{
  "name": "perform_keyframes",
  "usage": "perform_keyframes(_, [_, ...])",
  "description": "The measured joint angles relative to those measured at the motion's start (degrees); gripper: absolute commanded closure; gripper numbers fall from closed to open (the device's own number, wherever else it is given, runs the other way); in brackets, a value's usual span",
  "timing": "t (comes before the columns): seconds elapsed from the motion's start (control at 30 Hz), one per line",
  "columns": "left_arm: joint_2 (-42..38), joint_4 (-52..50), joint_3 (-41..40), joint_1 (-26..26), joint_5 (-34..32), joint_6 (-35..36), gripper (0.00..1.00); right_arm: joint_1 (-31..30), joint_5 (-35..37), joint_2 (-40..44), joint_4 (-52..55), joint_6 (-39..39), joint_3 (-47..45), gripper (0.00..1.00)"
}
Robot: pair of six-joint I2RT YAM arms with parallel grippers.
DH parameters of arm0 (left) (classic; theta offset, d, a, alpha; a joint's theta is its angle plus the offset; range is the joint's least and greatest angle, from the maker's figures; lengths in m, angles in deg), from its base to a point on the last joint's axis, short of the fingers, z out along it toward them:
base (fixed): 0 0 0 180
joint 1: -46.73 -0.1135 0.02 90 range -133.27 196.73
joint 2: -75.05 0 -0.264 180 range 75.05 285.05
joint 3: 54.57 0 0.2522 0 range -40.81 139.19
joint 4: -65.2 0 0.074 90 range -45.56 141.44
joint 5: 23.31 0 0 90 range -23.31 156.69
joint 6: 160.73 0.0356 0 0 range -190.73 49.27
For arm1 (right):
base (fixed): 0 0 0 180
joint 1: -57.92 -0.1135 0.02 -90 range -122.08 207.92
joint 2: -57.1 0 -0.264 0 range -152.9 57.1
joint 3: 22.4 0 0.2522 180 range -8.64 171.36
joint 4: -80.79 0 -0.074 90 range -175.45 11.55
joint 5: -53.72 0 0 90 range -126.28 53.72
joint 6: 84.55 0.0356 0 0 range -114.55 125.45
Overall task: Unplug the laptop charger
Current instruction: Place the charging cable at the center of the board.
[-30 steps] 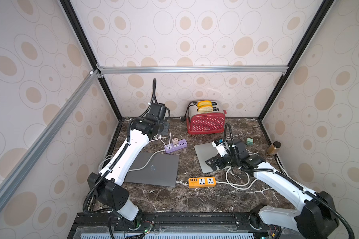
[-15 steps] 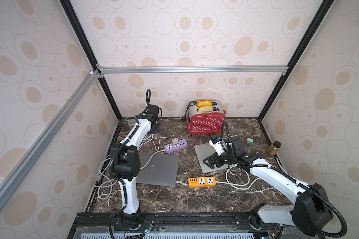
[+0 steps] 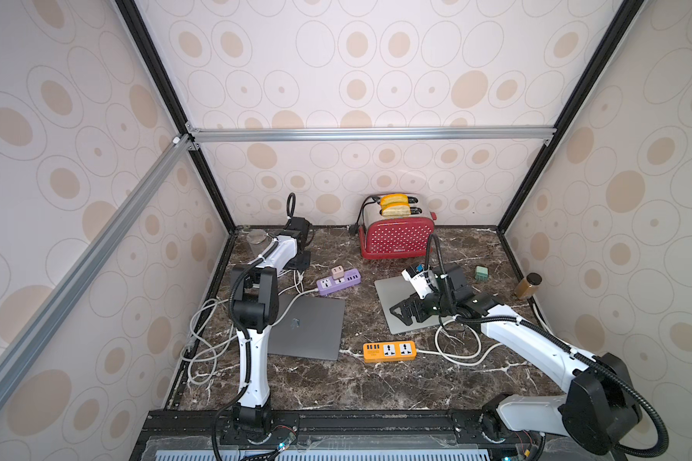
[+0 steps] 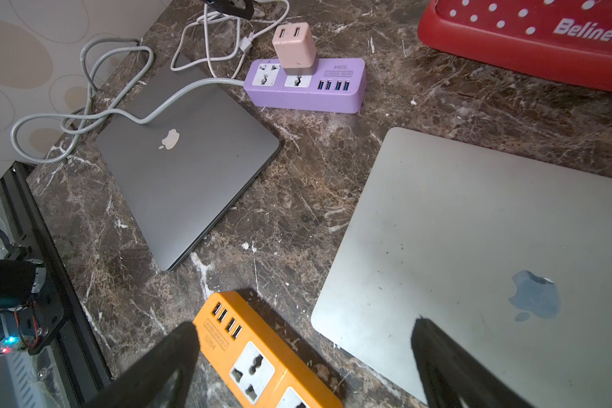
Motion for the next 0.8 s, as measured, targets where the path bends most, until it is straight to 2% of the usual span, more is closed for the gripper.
perform_keyframes(0.23, [-1.4,0.0,-0.8,0.0,-0.3,0.6,0.4,0.0,-0.7,-0.8,-0.8,0.6,0.4,0.04])
perform_keyframes(0.47, [-15.6,2.3,-8.3,1.3,3.5,0.7,0.38,-0.1,-0.2,-7.1,-1.7,1.7,4.1,0.07])
perform_keyframes(0.63, [-24.9,5.8,-13.9,6.8,5.4,1.7,0.38,-0.1,0.2,-16.0,-4.2,3.4,10.8,0.1])
perform_keyframes(0.8, [-25.9,10.1,-19.2,10.8,12.6,1.7,0.37,-0.1,0.7,-23.8,-8.8,4.6,15.3,0.12])
